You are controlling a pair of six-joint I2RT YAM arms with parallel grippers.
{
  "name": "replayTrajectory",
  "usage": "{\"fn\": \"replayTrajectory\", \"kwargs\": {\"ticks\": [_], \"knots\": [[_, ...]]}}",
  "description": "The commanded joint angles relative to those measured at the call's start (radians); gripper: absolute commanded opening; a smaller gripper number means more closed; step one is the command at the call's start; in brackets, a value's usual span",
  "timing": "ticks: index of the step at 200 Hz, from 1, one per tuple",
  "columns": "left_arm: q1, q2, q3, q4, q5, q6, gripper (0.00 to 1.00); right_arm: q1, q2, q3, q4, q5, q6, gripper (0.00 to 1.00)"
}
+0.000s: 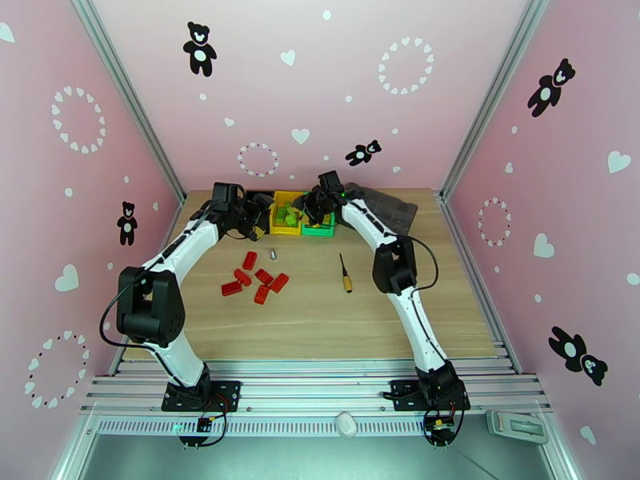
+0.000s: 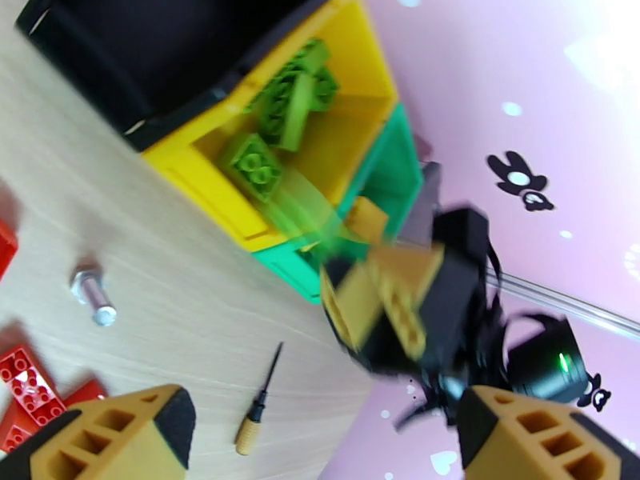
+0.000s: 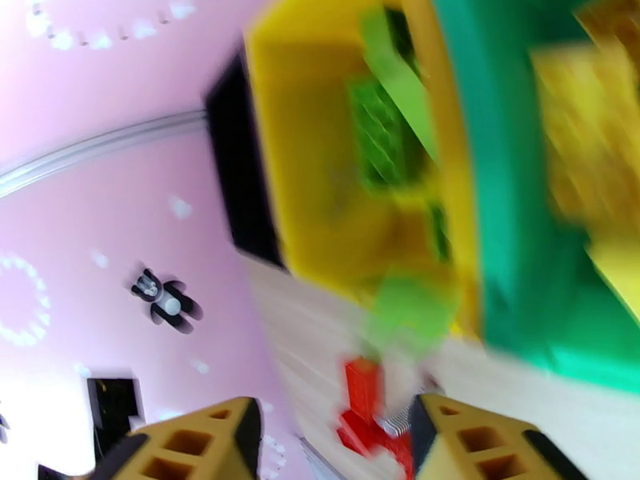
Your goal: Sort the legos into containers by color
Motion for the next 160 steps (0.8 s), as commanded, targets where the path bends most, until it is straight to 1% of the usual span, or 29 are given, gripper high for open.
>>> {"fn": "replayTrajectory", "kwargs": {"ticks": [1, 34, 79, 111, 131, 160], "knots": [[0.0, 0.0, 0.018, -0.058, 0.015, 0.039, 0.92, 0.001, 0.054, 0.078, 0.102, -0.031, 0.142, 0.61], [0.001, -0.042, 0.012, -0.156, -0.035, 0.123, 0.92, -0.001, 0.018, 0.076, 0.025, -0.035, 0.049, 0.62], [0.001, -0.107, -0.004, -0.35, -0.201, 0.263, 0.9, -0.001, -0.105, 0.045, -0.225, -0.008, -0.205, 0.6], [0.001, -0.142, -0.042, -0.451, -0.308, 0.324, 0.85, -0.001, -0.226, -0.073, -0.357, 0.029, -0.376, 0.58], [-0.001, -0.16, -0.066, -0.485, -0.363, 0.356, 0.84, 0.001, -0.291, -0.153, -0.435, 0.057, -0.466, 0.55], [-0.001, -0.134, -0.056, -0.536, -0.418, 0.41, 0.82, 0.011, -0.364, -0.251, -0.554, 0.121, -0.599, 0.56]]}}
